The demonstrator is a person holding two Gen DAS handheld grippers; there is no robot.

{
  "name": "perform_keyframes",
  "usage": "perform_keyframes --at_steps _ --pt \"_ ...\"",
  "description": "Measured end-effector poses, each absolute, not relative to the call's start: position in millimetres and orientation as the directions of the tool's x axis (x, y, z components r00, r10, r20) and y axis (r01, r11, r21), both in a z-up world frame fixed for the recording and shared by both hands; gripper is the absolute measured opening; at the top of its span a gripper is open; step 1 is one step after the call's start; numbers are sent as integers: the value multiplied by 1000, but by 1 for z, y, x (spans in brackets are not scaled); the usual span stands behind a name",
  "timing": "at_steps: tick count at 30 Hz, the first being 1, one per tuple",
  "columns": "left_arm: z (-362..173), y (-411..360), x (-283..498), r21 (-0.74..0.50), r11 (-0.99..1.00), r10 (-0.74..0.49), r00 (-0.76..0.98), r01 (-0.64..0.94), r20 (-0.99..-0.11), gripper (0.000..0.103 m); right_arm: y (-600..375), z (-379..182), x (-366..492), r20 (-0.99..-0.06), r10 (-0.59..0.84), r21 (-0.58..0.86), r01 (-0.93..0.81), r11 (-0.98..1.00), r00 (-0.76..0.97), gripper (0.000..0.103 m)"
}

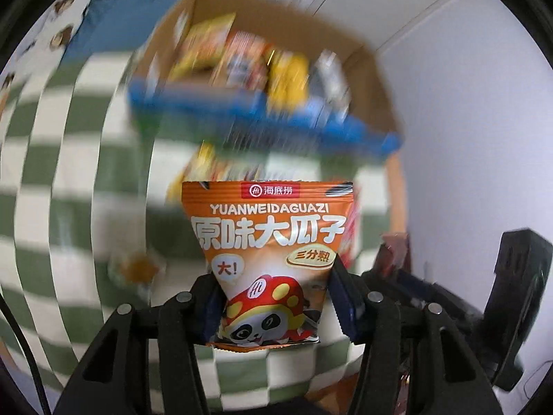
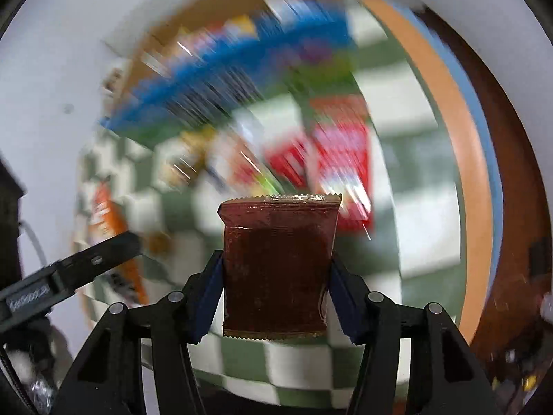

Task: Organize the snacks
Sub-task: 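Carry both packets into the box and open both tools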

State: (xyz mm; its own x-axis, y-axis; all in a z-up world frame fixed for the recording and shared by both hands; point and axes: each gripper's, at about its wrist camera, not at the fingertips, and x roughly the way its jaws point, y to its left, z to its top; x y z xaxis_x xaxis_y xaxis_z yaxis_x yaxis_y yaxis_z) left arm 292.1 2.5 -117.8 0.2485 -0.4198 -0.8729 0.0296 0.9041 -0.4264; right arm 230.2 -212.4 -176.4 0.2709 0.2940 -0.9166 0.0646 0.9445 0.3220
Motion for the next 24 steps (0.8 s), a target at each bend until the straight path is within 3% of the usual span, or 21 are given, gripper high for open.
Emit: perform_keyframes --at_steps 3,8,14,24 --pt "-82 13 334 -378 924 -376 326 59 -868 51 -187 -123 256 -872 320 340 -13 940 370 60" --pt "-85 26 416 -339 941 -328 303 19 -895 51 -151 -81 336 -829 287 284 -79 955 481 60" --pt "-136 47 489 -341 934 -322 163 -104 -933 51 -125 -101 431 -862 310 301 -86 950 402 60" --pt "-194 48 501 -262 959 -261 21 -109 -965 52 -102 -193 469 -912 337 332 -63 941 234 60"
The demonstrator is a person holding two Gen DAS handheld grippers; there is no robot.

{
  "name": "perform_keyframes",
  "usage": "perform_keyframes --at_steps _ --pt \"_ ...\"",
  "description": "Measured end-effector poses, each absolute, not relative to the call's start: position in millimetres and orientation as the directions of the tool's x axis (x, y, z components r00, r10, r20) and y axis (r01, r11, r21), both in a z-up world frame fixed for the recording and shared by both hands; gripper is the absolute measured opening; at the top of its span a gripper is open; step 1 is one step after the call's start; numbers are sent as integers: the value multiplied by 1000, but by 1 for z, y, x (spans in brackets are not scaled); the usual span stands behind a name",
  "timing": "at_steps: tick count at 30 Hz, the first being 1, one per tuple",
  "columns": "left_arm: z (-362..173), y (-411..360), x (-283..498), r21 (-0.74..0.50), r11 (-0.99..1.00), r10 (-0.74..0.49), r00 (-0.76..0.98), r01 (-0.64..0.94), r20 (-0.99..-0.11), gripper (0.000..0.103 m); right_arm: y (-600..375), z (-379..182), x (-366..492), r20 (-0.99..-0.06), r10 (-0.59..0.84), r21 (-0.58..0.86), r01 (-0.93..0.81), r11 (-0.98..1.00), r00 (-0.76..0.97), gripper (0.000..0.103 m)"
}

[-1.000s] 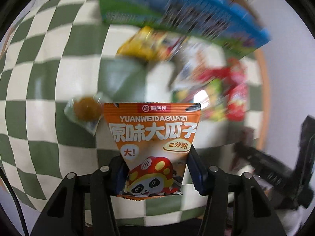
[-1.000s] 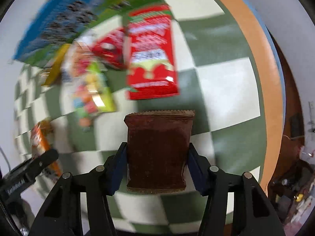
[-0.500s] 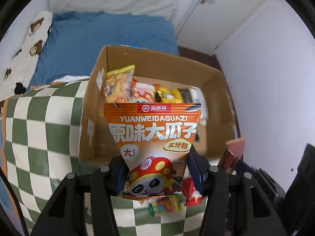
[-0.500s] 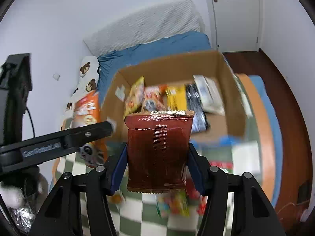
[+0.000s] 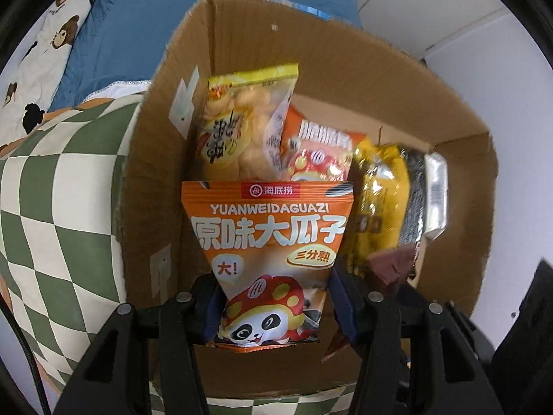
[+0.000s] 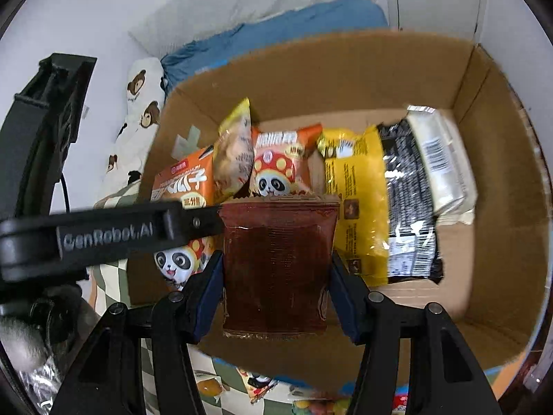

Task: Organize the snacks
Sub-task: 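Carry both packets into the box and open both tools, then lift both tools back toward the remaining snacks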

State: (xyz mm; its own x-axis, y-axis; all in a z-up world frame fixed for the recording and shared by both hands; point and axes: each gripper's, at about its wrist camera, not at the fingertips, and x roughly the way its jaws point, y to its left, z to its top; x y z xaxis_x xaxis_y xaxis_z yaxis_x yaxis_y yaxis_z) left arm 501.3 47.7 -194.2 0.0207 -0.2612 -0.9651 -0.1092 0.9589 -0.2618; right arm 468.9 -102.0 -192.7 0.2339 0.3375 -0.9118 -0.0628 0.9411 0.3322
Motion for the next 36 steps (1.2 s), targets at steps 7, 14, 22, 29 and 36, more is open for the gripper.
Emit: perform_keyframes --at_steps 7,14,22,29,36 --pt "-203 41 505 -203 977 -200 47 -64 -979 97 -97 -230 483 -932 342 335 -75 939 120 95" --pt "-194 40 497 -205 977 -198 102 -59 -975 97 -105 -227 478 -948 285 277 -76 958 141 95" --pt "-171 43 468 -176 983 -157 236 -58 -959 97 -138 -201 458 -956 172 163 -57 985 236 95" --pt "-142 36 425 -87 996 -66 400 -35 -914 97 -163 -165 426 -929 89 80 -40 996 358 95" --pt "-115 30 383 -36 999 -26 506 -11 -862 97 -168 -132 391 -891 54 40 -40 998 451 95"
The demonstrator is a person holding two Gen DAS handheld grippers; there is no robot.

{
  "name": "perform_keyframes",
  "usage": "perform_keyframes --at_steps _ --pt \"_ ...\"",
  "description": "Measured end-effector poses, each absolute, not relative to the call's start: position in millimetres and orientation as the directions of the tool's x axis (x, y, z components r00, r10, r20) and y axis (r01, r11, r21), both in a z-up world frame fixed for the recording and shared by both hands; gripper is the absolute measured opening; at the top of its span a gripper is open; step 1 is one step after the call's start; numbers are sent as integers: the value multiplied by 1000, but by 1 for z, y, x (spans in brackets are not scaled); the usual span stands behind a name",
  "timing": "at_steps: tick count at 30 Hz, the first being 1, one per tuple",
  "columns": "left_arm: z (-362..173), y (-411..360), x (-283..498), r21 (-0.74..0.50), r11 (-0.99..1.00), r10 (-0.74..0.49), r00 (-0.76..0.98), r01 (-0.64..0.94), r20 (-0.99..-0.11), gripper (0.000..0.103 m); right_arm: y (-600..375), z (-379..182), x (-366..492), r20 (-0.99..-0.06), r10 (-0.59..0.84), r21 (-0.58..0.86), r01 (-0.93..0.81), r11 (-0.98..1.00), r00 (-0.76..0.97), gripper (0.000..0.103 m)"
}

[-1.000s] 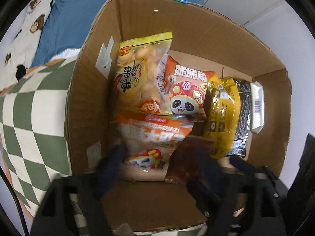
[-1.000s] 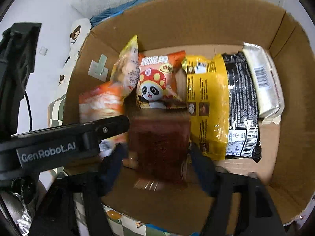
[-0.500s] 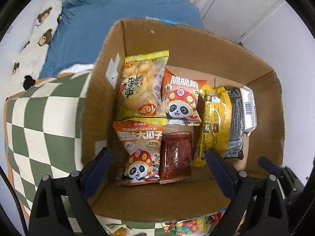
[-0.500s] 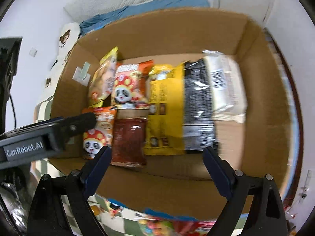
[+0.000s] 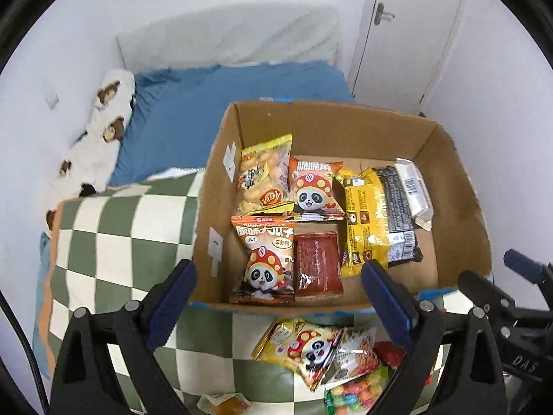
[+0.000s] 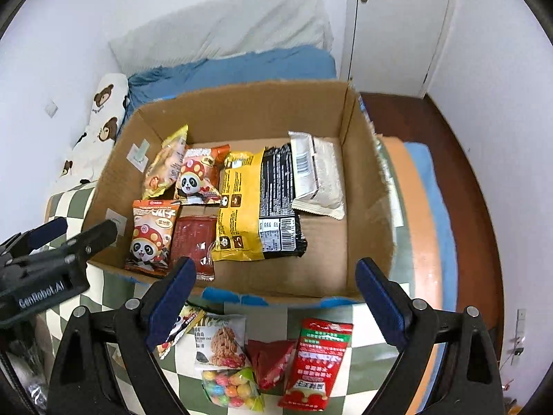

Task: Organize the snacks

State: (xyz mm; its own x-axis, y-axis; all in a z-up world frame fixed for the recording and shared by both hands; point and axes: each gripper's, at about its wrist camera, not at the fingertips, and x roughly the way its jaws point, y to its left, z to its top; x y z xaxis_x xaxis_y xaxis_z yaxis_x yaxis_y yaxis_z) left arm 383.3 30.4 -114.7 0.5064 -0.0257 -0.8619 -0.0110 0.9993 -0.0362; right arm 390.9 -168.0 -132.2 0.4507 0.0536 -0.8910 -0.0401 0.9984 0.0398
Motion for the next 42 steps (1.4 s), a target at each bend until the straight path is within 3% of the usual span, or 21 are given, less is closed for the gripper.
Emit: perform_keyframes --at_steps 13,21,25,34,40,42 --pt "-64 26 318 -28 1000 -31 633 14 -773 97 -164 -80 325 -814 45 20 -50 999 579 95" --pt "-71 44 290 -77 997 -57 591 -9 -805 97 -171 -70 291 -819 86 88 -24 996 567 95" --pt "-109 57 276 -52 998 -24 507 -40 -861 97 -188 -105 278 -865 66 95 33 995 498 95" --pt "-219 104 247 -26 992 3 235 -121 -972 97 -245 -247 283 -974 58 108 225 968 220 95" --pt "-257 124 252 -189 949 -163 120 -253 -979 97 -238 -286 292 -984 65 106 246 963 168 91" --pt "-271 129 258 -244 916 -222 103 -318 -969 97 -234 -293 295 -987 44 83 255 963 157 79"
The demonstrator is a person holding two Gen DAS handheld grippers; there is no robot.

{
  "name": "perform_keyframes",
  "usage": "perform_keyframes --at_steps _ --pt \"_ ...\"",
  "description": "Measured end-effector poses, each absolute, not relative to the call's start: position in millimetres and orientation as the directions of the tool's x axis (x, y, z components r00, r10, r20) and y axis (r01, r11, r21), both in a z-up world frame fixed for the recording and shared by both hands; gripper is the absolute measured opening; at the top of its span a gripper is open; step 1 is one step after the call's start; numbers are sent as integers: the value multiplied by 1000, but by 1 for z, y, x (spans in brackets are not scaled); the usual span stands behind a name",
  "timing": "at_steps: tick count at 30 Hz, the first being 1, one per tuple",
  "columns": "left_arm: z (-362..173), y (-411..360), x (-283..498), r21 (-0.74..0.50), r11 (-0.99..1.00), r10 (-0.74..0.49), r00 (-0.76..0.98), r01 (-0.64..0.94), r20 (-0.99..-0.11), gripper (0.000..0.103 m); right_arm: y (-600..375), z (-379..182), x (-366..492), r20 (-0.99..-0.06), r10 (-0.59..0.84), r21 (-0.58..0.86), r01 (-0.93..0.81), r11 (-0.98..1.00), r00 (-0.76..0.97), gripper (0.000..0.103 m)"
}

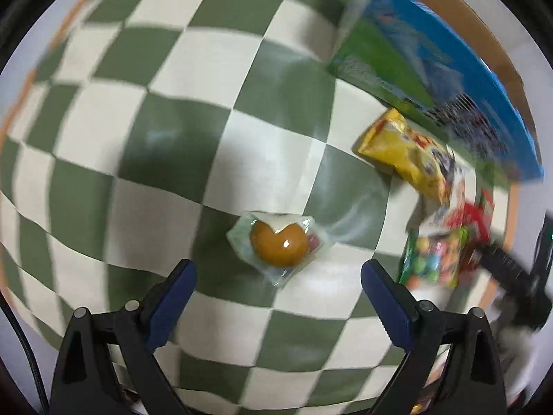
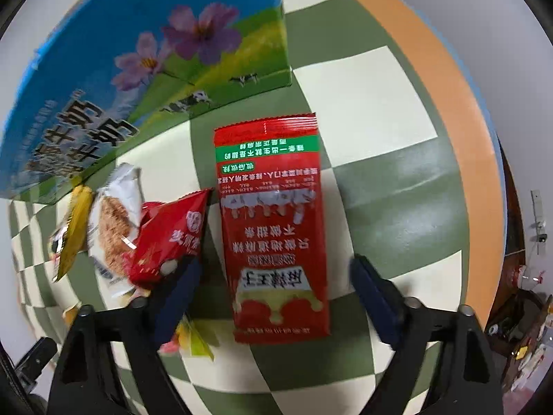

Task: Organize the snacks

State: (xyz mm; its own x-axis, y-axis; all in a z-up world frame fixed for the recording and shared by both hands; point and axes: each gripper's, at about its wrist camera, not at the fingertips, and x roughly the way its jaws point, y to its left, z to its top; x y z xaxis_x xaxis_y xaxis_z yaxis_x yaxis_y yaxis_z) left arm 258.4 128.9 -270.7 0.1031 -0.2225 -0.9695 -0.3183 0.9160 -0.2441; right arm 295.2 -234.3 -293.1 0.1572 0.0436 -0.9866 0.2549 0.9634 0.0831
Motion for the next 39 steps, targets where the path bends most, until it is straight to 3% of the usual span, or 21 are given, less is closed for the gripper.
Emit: perform_keyframes --at_steps 3,4,6,9,16,19,23,25,27,39 --pt "-293 131 265 -302 871 -293 83 -388 -953 96 -230 -296 292 -986 9 50 246 968 164 59" --pt "-298 130 266 -304 865 -300 73 -400 -951 93 -229 -295 290 -986 9 50 239 970 167 57" --pt "-311 128 267 -293 861 -299 53 -415 -953 70 -228 -294 284 -986 16 53 219 974 167 52" --pt "-319 128 264 -262 873 -266 47 -412 -963 49 -231 -295 269 -988 52 81 206 975 143 51" --pt "-315 116 237 -235 907 -232 49 -349 -971 44 -227 -305 216 -992 85 99 164 981 89 51" --pt "-314 109 221 -231 916 -230 42 -329 -972 44 -228 -312 208 -991 111 123 192 974 71 62" --pt "-314 103 208 -235 919 -235 40 -316 -971 42 -234 -326 210 -993 96 108 205 973 66 64" --pt "-311 99 202 -241 919 -239 44 -313 -970 42 -232 -329 212 -995 65 79 185 979 81 60" --pt "-303 91 198 -247 919 -244 47 -308 -969 42 -228 -323 224 -994 42 59 172 983 100 49" --pt "-198 48 226 -440 882 -411 179 -167 -894 42 -208 -244 210 -959 181 212 130 968 218 46"
